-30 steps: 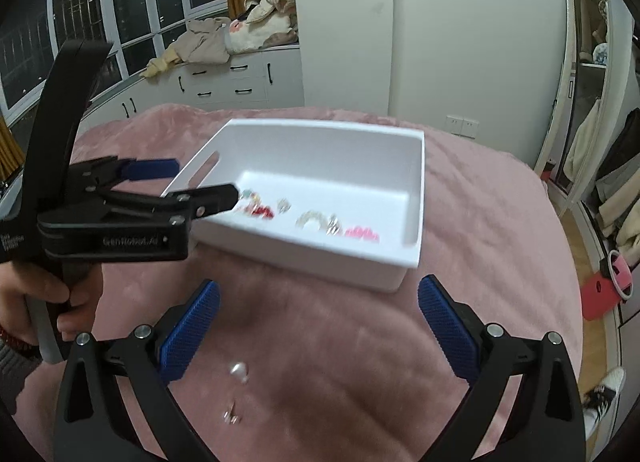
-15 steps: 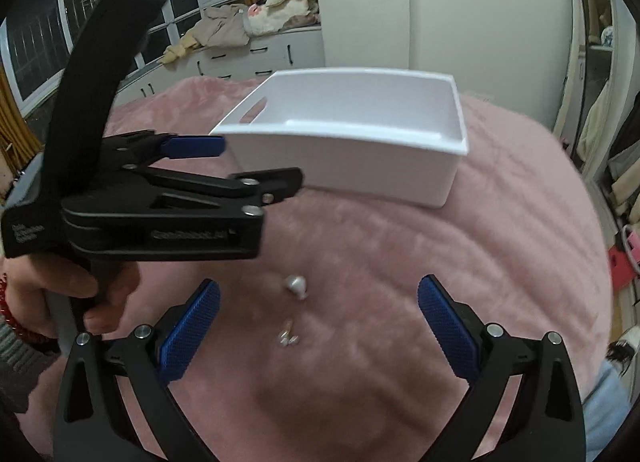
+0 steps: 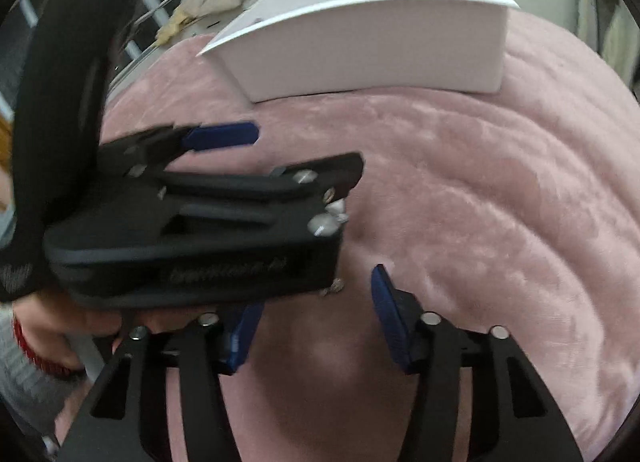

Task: Organize jewelry
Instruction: 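Withdraw both tools from the bin toward the remaining silver earrings, then grasp the silver earring with left tool while right tool grasps the other earring, then carry both earrings over the white bin with both tools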

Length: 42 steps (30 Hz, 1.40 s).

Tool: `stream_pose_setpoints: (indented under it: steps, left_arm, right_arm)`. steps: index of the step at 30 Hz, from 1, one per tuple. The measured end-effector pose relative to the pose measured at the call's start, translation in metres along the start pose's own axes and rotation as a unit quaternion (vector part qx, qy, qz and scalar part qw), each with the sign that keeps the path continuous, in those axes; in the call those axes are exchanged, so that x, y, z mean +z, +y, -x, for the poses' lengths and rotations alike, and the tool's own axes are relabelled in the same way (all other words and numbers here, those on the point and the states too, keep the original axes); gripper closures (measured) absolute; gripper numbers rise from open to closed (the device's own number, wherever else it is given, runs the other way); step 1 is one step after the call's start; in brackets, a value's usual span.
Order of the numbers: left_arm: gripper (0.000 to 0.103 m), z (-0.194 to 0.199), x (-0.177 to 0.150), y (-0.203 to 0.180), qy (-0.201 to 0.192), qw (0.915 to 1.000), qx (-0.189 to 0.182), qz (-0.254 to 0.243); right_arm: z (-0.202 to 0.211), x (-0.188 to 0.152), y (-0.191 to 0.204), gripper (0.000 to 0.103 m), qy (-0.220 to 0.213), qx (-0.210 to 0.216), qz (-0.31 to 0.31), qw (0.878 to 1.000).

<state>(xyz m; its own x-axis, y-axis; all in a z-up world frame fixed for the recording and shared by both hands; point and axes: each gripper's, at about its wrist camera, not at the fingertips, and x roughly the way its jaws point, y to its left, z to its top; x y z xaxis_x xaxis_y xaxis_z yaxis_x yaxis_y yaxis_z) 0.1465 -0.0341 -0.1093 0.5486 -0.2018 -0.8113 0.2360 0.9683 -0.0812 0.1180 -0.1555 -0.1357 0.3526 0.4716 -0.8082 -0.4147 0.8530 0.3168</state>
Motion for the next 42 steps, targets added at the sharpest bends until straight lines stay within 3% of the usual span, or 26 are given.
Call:
stream_pose_setpoints:
  steps: [4, 5, 8, 16, 22, 24, 25, 28, 33, 36, 42]
  left_arm:
    - [0.030, -0.011, -0.004, -0.003, 0.014, 0.9999, 0.008, 0.002]
    - [0.036, -0.013, -0.005, -0.003, 0.018, 0.9998, 0.010, 0.004]
    - [0.049, -0.020, -0.011, 0.000, 0.027, 0.9994, 0.018, 0.011]
    - [0.080, -0.008, -0.027, 0.006, -0.004, 0.9999, 0.001, 0.016]
    - [0.081, 0.007, -0.044, 0.003, -0.033, 0.9994, -0.004, 0.002]
    - [0.071, 0.010, -0.047, 0.005, -0.038, 0.9992, -0.011, 0.002]
    - [0.058, 0.012, -0.051, 0.007, -0.040, 0.9991, -0.015, 0.005]
    - [0.052, 0.013, -0.061, 0.010, -0.049, 0.9985, -0.024, 0.006]
    - [0.053, 0.009, -0.064, 0.002, -0.052, 0.9985, -0.009, -0.011]
    - [0.069, 0.006, -0.060, -0.002, -0.054, 0.9985, -0.004, -0.014]
    - [0.069, 0.013, -0.058, -0.005, -0.065, 0.9977, 0.007, -0.017]
  right_arm:
    - [-0.008, 0.000, 0.000, 0.076, 0.010, -0.016, 0.007, 1.000]
    - [-0.007, -0.001, 0.000, 0.084, 0.009, -0.015, 0.007, 1.000]
    - [-0.003, -0.001, -0.005, 0.085, 0.003, -0.012, -0.002, 1.000]
    - [0.020, -0.006, -0.032, 0.084, -0.027, -0.025, -0.067, 0.997]
    - [0.023, -0.013, -0.048, 0.084, -0.037, -0.025, -0.108, 0.993]
    - [0.021, -0.014, -0.052, 0.084, -0.037, -0.023, -0.119, 0.992]
    - [0.022, -0.014, -0.056, 0.084, -0.038, -0.022, -0.121, 0.992]
    - [0.026, -0.018, -0.056, 0.084, -0.039, -0.022, -0.121, 0.992]
    - [0.033, -0.021, -0.061, 0.084, -0.041, -0.018, -0.121, 0.992]
    - [0.036, -0.022, -0.061, 0.084, -0.050, -0.014, -0.124, 0.991]
    - [0.052, -0.021, -0.066, 0.084, -0.075, -0.013, -0.124, 0.989]
